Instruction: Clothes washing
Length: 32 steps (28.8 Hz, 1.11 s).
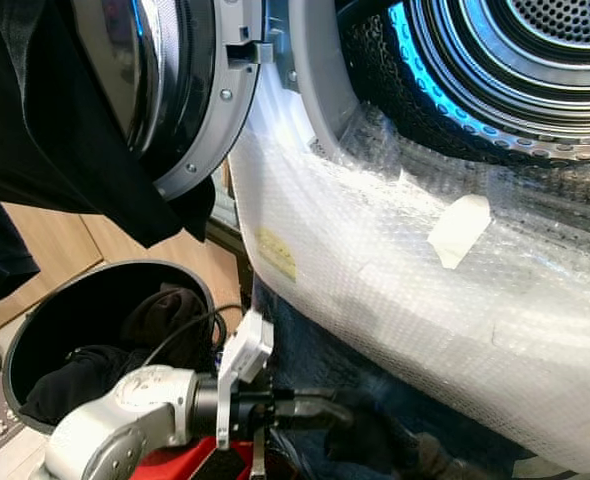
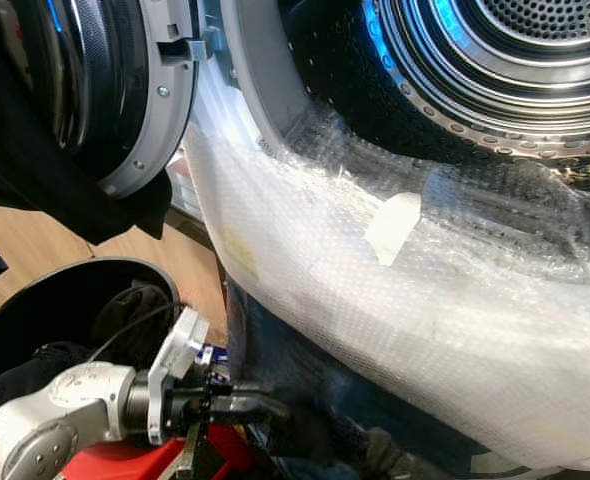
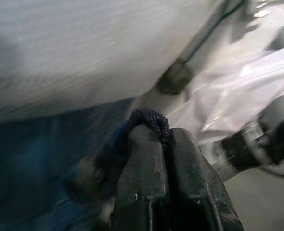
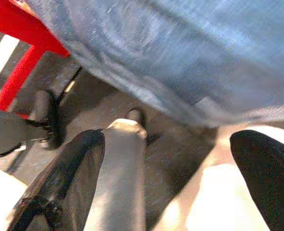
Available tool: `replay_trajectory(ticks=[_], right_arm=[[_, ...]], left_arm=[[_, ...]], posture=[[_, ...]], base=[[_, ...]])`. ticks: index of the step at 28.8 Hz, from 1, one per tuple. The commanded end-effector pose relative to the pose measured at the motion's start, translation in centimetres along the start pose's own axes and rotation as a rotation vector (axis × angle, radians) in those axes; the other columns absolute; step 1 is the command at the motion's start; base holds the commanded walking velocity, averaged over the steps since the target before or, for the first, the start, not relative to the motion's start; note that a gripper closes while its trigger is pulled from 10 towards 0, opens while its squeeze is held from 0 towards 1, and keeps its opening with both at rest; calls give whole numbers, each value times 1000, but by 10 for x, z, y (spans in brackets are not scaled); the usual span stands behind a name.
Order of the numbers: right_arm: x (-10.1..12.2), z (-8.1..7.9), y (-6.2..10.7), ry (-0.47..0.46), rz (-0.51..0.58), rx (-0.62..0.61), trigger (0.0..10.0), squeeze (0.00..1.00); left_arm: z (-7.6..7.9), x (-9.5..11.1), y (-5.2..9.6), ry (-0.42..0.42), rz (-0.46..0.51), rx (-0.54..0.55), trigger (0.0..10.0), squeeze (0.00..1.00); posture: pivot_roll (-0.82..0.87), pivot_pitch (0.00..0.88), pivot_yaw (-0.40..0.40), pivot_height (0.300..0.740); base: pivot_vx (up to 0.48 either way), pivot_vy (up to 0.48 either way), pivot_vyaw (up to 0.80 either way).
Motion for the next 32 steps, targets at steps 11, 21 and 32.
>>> replay_trajectory(ticks=[11,21,32], right_arm=[[4,34,8,174,102,24,10000,0],[14,16,17,234,259,310,10000,1000],[17,18,29,166,379,461,10000,1000]], left_arm=[[-9,-4,-5,-16,44,67,0,0],[-10,-16,-6,9,59,117,0,0],[-16,-20,-17,6,40,107,0,0]], posture=[[88,85,-28,740],[83,70,-34,740],[37,88,-23,740]], base=[[0,0,0],[0,0,0],[0,0,0]])
Point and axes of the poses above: a point about 5 cm out from each wrist's last joint towards the gripper, its own y axis pointing back from the gripper into the wrist, its own x axis along the axis of the wrist's last joint, z = x × y, the point moved 2 cm from there along -y, pointing out of the wrist towards the gripper, and after that the axes turned 11 degrees about y, right-handed, at the moved point
